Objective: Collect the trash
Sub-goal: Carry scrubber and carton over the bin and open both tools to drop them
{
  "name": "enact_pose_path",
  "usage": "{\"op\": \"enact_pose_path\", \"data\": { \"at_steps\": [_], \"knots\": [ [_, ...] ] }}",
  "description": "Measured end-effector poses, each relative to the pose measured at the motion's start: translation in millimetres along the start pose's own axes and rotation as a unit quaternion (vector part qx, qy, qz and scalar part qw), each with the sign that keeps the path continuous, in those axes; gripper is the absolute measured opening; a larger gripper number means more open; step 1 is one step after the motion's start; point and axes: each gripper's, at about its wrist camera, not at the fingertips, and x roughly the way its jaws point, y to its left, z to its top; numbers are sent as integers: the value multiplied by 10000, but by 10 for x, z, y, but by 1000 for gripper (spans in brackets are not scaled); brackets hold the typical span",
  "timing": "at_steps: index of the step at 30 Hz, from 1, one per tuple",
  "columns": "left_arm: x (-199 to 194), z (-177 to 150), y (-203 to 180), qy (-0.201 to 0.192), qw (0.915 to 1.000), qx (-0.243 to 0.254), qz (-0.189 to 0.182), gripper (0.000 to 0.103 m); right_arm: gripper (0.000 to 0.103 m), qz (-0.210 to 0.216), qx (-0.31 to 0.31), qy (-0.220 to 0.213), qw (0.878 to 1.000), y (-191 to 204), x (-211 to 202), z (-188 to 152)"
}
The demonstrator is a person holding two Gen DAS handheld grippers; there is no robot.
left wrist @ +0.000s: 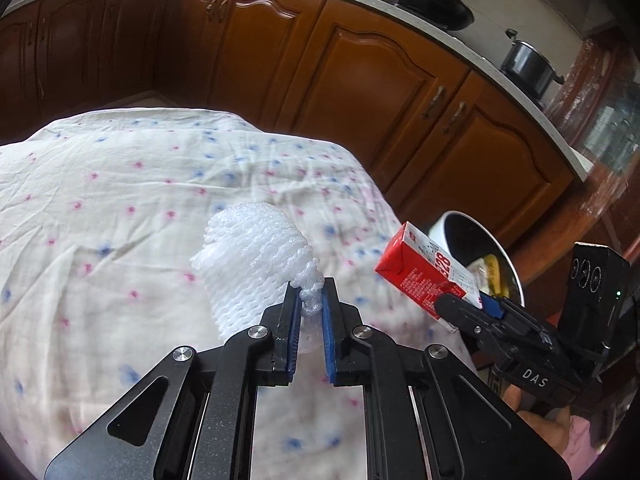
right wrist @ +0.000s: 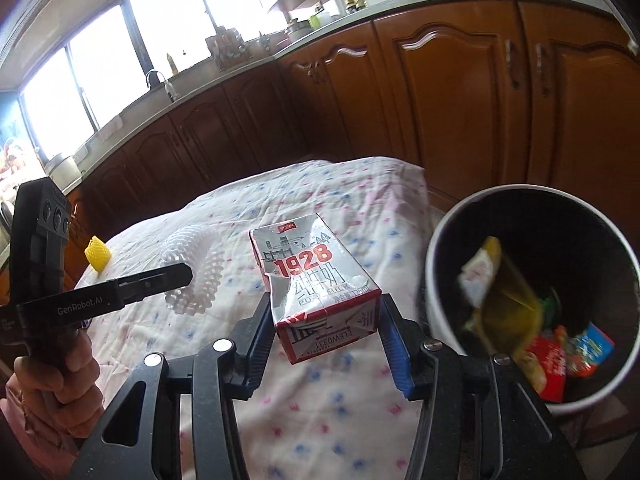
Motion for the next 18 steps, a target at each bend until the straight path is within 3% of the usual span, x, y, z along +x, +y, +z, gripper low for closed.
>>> {"op": "enact_pose_path", "data": {
  "at_steps": [18],
  "knots": [
    [23,-150,-954,160,9961,636,-583,9,50,-632,698,-419,9947,-733,-656,-159]
  ]
}}
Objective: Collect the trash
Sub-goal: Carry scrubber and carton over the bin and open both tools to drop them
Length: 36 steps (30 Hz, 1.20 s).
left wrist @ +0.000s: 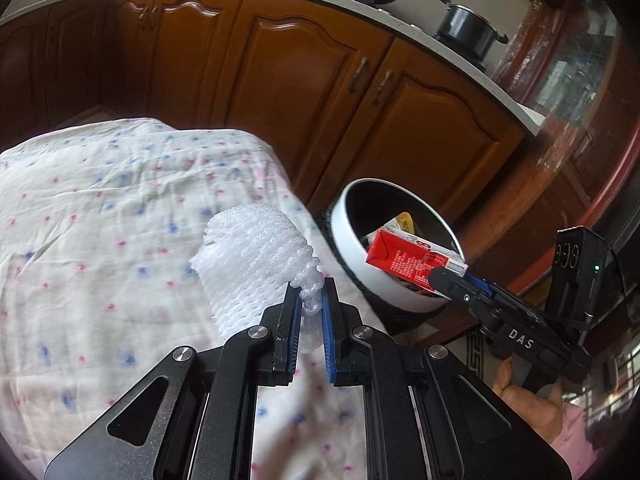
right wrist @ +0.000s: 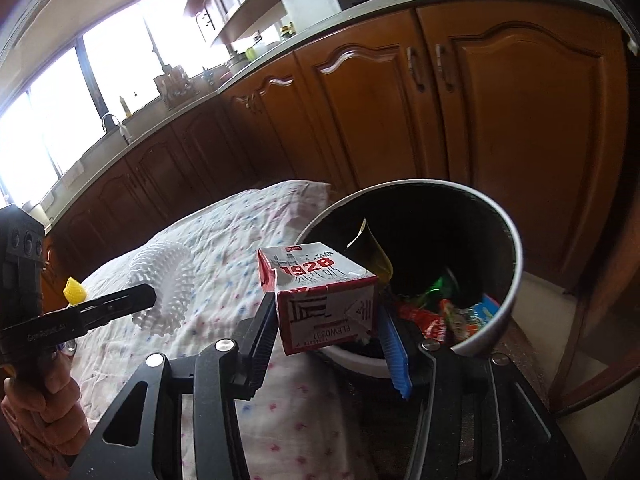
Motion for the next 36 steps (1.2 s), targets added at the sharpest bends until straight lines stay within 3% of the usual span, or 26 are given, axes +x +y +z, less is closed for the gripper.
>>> {"op": "enact_pose_path", "data": {
  "at_steps": [21,36],
  "knots": [
    [445,239,-912,270,9951,799,-506,9,49,-389,402,-286,9980,-590,-246,64],
    [928,395,-1146,653,9906,1038,-603,9,49,-530,369,-262,9976,-695,-162,185]
  ]
}}
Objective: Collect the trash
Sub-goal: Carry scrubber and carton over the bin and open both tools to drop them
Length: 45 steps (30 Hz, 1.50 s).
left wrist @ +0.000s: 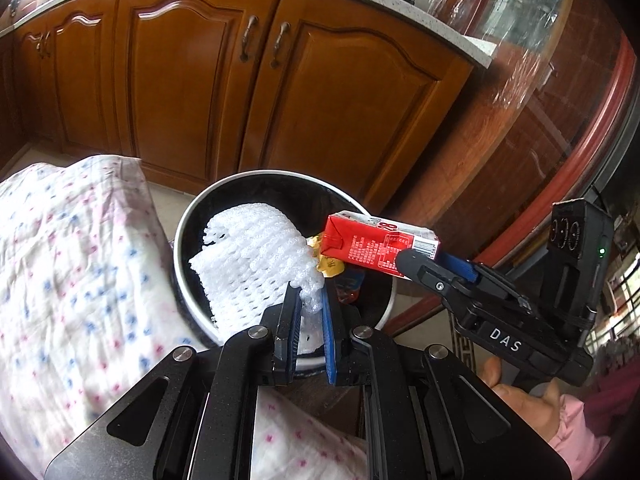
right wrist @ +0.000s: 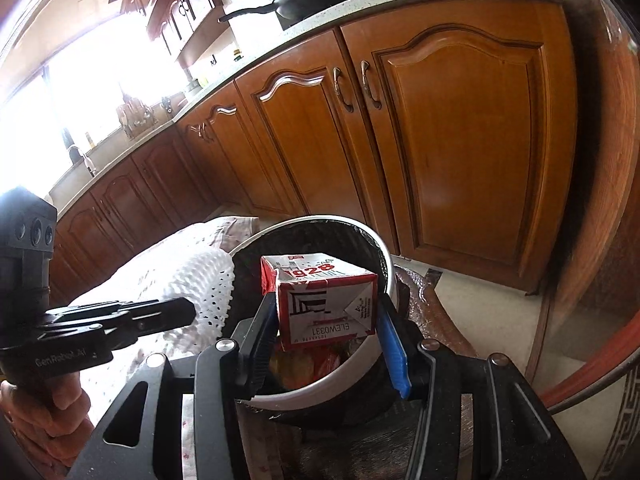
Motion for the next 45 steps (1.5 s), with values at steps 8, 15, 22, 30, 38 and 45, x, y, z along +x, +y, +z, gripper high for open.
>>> {"op": "enact_pose_path", "data": {
  "at_steps": [8,15,22,30,38,45],
  "knots": [
    [160,24,3,133,9999,-39,33,9,49,-33,-6,115,9999,-38,105,15],
    [268,77,6,202,9997,-102,43,9,49,-38,-58,141,9999,-21,146,62],
    [264,90,17,191,9998,-106,38,32,53,60,63,221,9997,-32,173,84],
    [201,9,115,180,9995,-209,183,50,68,129,201,167,9996,-21,101,21],
    [5,-152,288,69,9983,-505,286,54,79,216,307,61,9993,51,-17,-30],
    [-300,-338,493,-165,9957,-848,337,59,89,315,366,-60,9988,212,-156,-152]
  ]
}}
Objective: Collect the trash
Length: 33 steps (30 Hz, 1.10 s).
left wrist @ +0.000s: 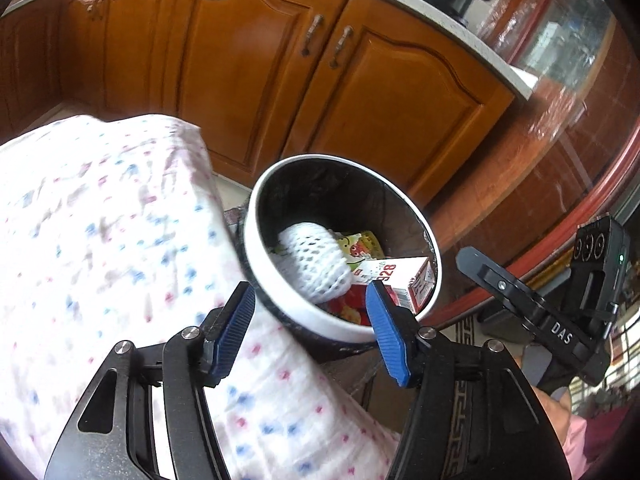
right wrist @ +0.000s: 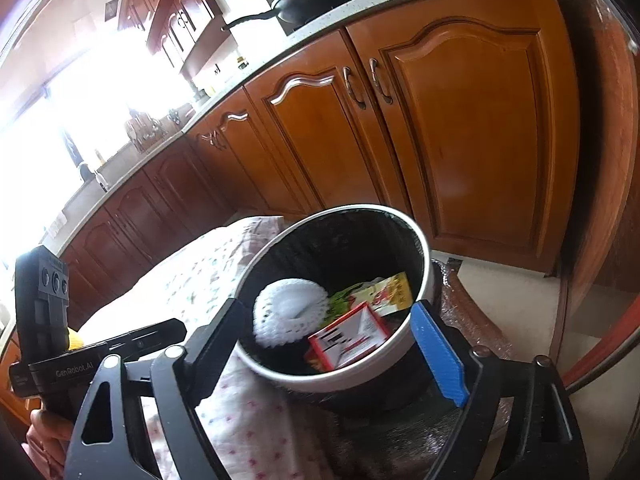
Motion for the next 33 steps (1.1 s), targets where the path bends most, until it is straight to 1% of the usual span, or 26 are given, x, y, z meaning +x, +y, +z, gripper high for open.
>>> {"op": "enact_pose_path", "data": {
  "at_steps": [3,9,15,19,23,25,29,33],
  "knots": [
    [-118,-74,63,-98,9999,-82,25,59,92,35,5,-23,10000,97,-52,-83],
    [-427,-259,179,-385,9989,-171,184,65,99,69,-38,-70,9999,284,-155,-210],
    [-702,-396,244,-698,9965,-322,329,70,102,56,-161,-213,9996,507,-305,-337],
    [-876,-501,288,-911,9941,-347,480,77,102,27,-286,-340,9990,629,-412,-416],
    [-1079,-610,340,-1165,9902,-358,685,85,102,22,-327,-531,9981,764,-519,-484],
    [-1164,-640,351,-1276,9882,-354,769,87,103,3,-406,-635,9972,835,-583,-532],
    [-1357,-766,369,-1562,9822,-325,995,92,103,-118,-756,-921,9928,1018,-730,-609],
    [-1501,-924,365,-1800,9760,-237,1200,95,103,-224,-1082,-1196,9867,1176,-888,-689]
  ]
}}
